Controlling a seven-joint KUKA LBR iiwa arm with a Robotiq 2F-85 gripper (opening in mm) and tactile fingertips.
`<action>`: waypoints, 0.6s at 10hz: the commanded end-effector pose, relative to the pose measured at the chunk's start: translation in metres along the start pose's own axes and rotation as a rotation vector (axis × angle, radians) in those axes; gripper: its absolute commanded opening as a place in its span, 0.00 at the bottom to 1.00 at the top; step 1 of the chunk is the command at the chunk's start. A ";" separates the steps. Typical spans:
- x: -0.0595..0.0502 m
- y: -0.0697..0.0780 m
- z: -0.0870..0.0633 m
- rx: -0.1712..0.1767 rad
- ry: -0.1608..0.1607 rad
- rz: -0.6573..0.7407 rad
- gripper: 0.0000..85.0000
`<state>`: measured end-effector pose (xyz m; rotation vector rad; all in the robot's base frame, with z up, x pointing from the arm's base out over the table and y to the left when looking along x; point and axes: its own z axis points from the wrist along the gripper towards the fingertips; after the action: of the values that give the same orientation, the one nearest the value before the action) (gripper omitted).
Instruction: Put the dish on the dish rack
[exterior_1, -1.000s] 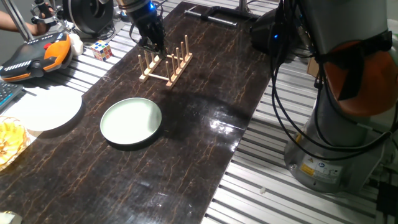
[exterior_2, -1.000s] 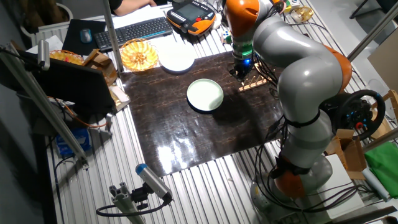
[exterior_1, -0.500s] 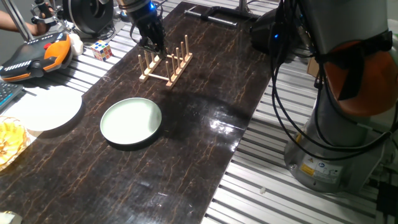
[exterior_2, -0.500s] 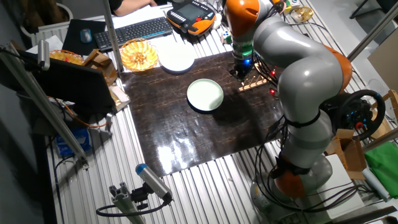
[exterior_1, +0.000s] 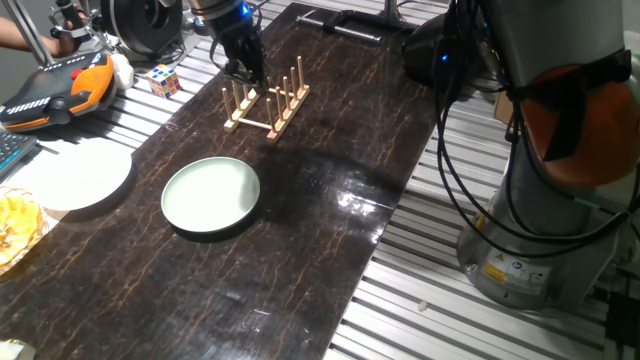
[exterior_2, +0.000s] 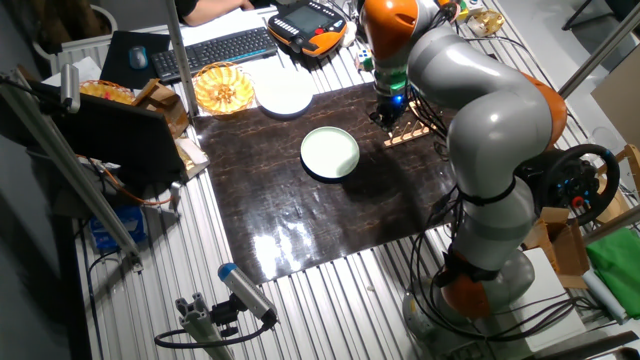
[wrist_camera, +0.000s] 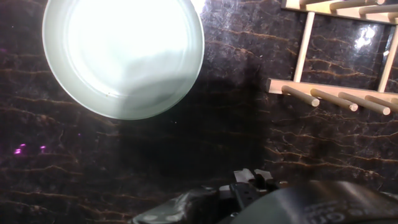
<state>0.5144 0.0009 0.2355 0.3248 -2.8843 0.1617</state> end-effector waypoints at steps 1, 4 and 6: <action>0.000 0.000 0.000 0.000 0.002 -0.008 0.03; 0.000 0.000 0.000 -0.002 0.003 -0.017 0.03; 0.000 0.000 0.000 -0.003 0.004 0.009 0.03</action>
<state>0.5143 0.0010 0.2354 0.3141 -2.8815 0.1595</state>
